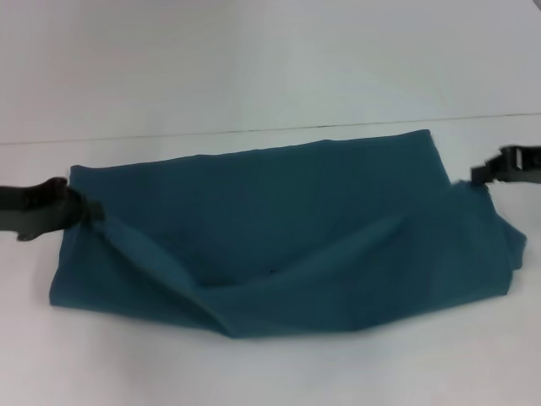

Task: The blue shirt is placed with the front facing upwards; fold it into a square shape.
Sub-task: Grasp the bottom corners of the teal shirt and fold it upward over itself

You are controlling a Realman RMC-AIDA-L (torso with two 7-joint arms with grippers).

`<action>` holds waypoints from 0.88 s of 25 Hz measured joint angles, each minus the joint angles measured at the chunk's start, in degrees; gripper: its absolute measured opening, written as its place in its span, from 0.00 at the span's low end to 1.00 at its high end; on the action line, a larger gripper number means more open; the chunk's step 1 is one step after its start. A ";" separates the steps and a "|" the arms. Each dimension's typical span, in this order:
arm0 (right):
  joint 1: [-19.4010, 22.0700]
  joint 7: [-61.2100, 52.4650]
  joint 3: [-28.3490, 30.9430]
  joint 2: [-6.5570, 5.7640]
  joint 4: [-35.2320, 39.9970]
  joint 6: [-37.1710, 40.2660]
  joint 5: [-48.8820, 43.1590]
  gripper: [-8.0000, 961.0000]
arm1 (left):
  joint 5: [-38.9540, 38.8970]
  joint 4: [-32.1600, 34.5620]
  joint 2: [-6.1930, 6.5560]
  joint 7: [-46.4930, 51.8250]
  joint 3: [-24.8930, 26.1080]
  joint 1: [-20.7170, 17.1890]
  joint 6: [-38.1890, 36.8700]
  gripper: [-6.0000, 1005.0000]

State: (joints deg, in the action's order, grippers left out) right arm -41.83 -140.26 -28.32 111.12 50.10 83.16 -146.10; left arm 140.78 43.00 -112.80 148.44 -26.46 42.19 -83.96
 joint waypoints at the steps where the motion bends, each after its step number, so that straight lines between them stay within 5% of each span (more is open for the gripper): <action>1: -0.54 -0.01 -0.17 0.15 -0.90 -1.42 0.00 0.04 | 0.04 -0.80 0.00 0.00 -0.14 0.56 1.43 0.03; 22: -3.62 -0.89 -3.58 1.42 -4.69 -12.66 0.14 0.01 | -0.31 -2.49 -0.57 -0.37 -0.79 1.87 10.44 0.03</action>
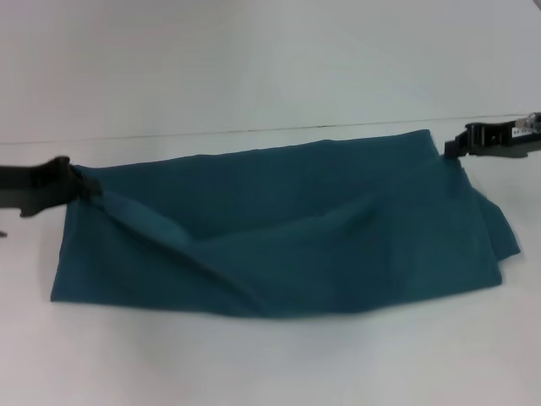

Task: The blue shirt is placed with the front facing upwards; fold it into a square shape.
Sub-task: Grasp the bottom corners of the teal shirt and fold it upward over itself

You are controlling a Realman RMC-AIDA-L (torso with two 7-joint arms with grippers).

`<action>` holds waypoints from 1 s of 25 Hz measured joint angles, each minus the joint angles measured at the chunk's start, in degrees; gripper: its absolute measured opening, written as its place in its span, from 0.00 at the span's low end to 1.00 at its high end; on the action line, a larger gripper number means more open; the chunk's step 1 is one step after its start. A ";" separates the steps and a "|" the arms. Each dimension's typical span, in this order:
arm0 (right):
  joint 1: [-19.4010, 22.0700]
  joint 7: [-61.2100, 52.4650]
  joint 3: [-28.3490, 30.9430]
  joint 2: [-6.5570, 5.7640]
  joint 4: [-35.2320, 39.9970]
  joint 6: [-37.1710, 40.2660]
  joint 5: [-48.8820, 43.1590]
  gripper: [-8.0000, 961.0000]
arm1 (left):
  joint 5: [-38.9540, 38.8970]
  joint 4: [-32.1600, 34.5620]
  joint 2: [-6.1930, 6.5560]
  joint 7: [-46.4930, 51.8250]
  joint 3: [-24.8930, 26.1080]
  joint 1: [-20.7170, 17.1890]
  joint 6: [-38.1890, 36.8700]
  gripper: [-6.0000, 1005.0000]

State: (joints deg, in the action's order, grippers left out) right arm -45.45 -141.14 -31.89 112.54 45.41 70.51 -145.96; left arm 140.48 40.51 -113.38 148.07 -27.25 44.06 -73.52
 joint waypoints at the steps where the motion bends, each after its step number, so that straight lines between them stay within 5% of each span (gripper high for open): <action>1: -0.13 -0.08 -0.25 0.16 -0.04 -1.39 0.00 0.01 | 0.00 0.00 -0.06 -0.02 0.01 0.24 1.20 0.03; 8: -1.26 -0.19 -2.34 1.63 -1.85 -10.41 0.05 0.01 | -0.23 -0.13 -1.44 0.38 0.01 1.26 11.43 0.03; 25: -3.92 -1.67 -5.13 2.33 -6.90 -23.57 -0.21 0.01 | -0.82 -3.41 -2.30 -0.95 0.01 3.44 22.82 0.03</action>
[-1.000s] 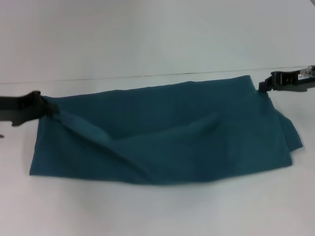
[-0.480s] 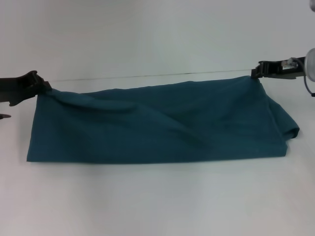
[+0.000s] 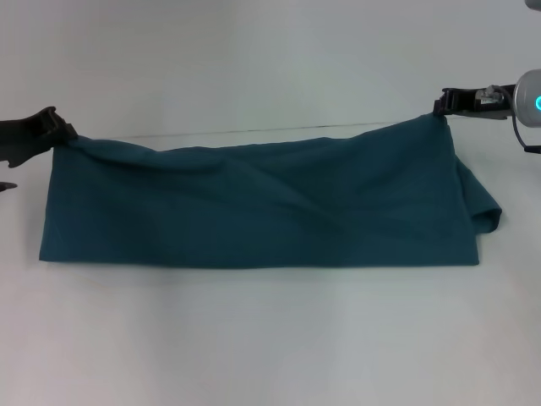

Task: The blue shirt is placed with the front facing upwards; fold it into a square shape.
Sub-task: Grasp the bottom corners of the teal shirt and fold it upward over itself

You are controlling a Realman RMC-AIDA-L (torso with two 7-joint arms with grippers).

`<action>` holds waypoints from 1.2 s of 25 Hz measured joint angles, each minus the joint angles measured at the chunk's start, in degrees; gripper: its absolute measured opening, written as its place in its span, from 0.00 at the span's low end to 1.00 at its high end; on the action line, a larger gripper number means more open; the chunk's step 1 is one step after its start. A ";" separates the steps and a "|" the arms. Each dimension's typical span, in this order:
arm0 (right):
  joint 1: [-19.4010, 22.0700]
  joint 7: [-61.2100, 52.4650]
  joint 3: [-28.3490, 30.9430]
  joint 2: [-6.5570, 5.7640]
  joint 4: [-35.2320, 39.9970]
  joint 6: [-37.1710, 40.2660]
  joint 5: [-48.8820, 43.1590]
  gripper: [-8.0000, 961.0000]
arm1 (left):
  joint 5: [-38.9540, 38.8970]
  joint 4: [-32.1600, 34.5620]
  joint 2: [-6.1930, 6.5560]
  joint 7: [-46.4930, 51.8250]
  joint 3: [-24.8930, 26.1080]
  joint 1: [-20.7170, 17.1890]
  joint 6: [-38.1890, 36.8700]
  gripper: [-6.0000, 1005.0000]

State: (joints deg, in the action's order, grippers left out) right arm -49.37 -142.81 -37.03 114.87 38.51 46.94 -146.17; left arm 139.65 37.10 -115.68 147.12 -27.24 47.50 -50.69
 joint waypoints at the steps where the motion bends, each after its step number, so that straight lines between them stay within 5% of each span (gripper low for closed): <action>1: -0.08 -0.03 0.00 0.03 -0.16 -0.55 0.02 0.01 | -0.01 -0.07 0.00 -0.16 -0.01 0.06 0.12 0.03; 13: -1.68 -0.08 -3.25 0.74 -4.95 -9.95 -0.37 0.01 | 0.34 -2.28 -0.47 -1.67 -5.74 0.56 6.02 0.03; 22: -1.27 -2.81 -3.36 0.62 -4.87 -13.00 -0.22 0.01 | -3.24 2.62 -3.52 -6.15 -8.06 -2.32 10.36 0.03; 30: -1.75 -2.92 -3.96 0.75 -5.32 -15.45 -0.34 0.01 | -3.08 0.11 -1.81 -7.36 -13.18 -1.73 12.45 0.03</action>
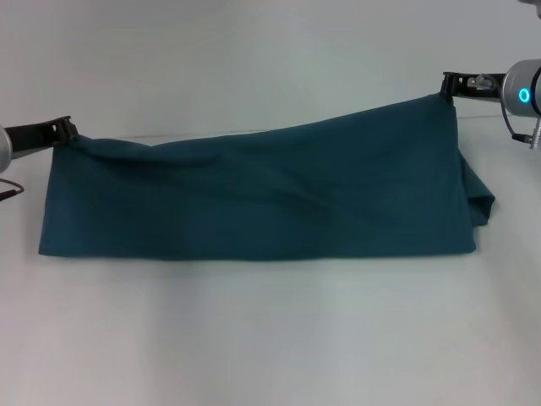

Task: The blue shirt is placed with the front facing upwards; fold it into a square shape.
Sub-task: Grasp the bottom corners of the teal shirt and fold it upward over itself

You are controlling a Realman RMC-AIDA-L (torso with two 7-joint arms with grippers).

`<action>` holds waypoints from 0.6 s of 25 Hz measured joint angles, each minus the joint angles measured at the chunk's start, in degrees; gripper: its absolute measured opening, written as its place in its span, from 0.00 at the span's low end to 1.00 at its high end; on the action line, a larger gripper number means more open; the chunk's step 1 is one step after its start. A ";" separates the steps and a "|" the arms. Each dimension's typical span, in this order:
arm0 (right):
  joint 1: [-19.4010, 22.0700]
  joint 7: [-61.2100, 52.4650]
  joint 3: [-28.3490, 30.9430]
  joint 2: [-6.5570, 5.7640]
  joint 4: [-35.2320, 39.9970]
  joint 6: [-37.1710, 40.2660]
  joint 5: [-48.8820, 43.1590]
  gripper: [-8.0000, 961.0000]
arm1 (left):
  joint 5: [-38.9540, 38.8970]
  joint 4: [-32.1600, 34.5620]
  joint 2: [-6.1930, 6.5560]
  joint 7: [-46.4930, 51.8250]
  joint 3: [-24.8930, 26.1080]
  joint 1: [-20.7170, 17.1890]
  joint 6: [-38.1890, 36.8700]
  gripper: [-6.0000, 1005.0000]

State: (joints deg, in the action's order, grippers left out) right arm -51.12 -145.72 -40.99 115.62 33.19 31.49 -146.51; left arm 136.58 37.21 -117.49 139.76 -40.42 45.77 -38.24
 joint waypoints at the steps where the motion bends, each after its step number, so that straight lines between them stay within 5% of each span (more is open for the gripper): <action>1: 0.00 0.00 -0.15 0.01 -0.07 -0.23 -0.02 0.01 | 0.00 0.02 -0.02 -0.85 -0.14 0.01 0.43 0.03; 15: 0.44 0.33 -0.50 0.38 -1.42 -1.94 0.05 0.01 | -3.40 -0.84 -1.65 -7.48 0.16 1.02 5.76 0.03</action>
State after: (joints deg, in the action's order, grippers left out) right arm -50.68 -145.39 -41.49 116.00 31.77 29.55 -146.45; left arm 133.18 36.37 -119.13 132.29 -40.26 46.79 -32.47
